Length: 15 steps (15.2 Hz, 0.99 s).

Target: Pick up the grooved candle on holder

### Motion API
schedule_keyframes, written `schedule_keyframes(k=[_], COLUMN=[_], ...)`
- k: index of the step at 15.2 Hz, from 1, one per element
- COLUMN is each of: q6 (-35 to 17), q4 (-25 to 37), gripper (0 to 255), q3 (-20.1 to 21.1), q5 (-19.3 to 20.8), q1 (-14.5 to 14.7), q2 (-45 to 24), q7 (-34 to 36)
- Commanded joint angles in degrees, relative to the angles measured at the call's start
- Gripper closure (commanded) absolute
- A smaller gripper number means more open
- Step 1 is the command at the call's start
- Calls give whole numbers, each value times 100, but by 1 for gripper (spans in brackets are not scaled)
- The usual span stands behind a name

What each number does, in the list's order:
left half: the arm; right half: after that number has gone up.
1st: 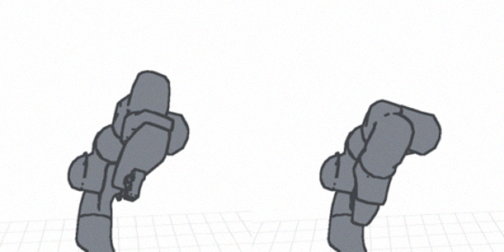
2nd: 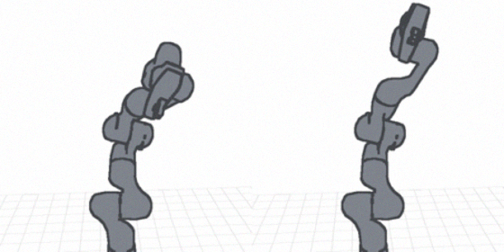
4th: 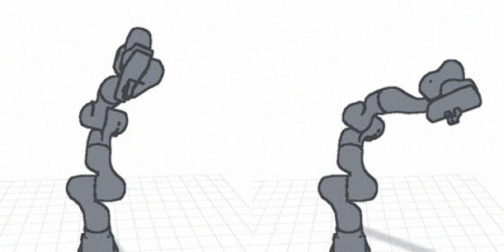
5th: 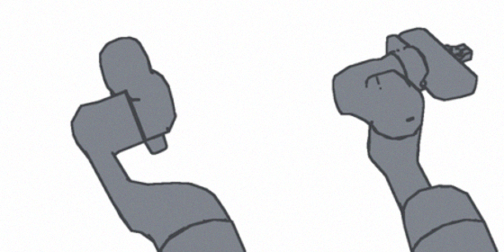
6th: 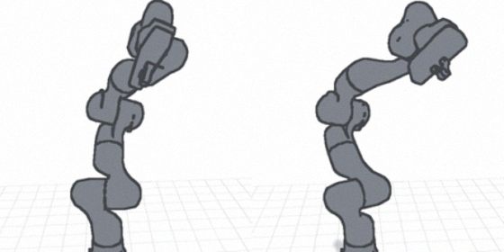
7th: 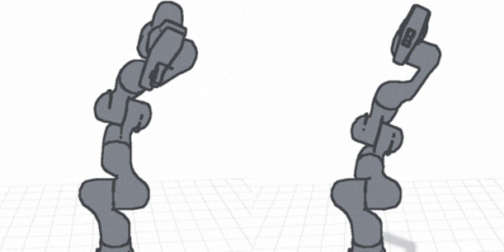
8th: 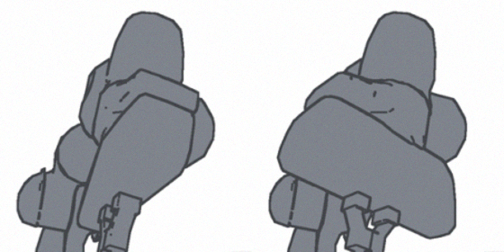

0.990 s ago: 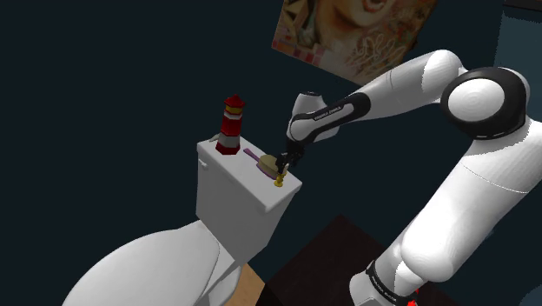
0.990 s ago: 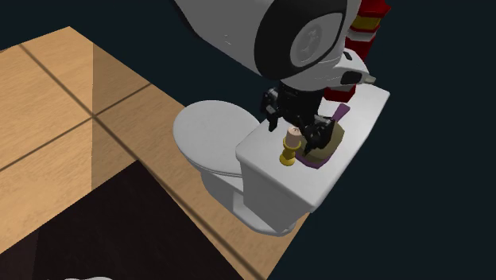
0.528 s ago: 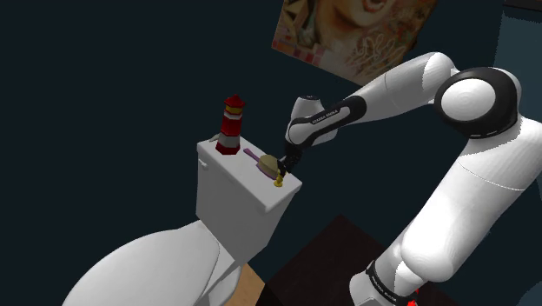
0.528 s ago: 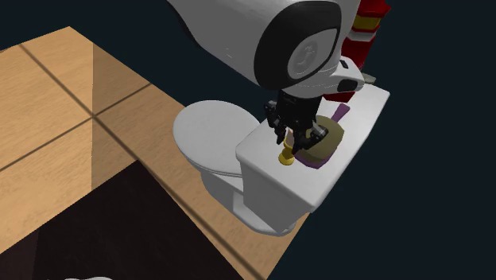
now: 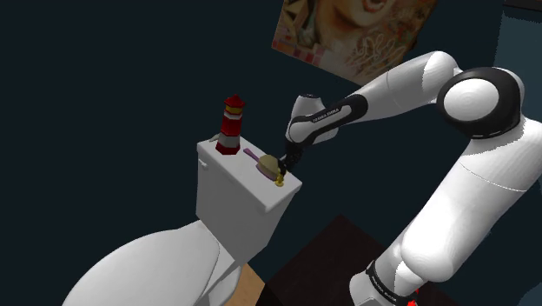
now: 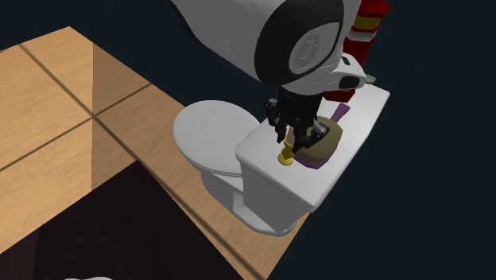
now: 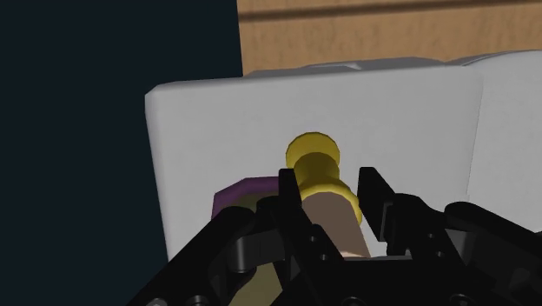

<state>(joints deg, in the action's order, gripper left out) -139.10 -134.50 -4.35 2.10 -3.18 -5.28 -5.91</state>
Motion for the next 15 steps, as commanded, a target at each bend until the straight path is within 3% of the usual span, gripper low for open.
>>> schedule_keyframes(k=[1,15], q6=[132,1070], q4=[21,343], gripper=[255,255], q3=[-1,3], q5=[7,36], q1=[2,9], q2=[108,724], q7=[4,7])
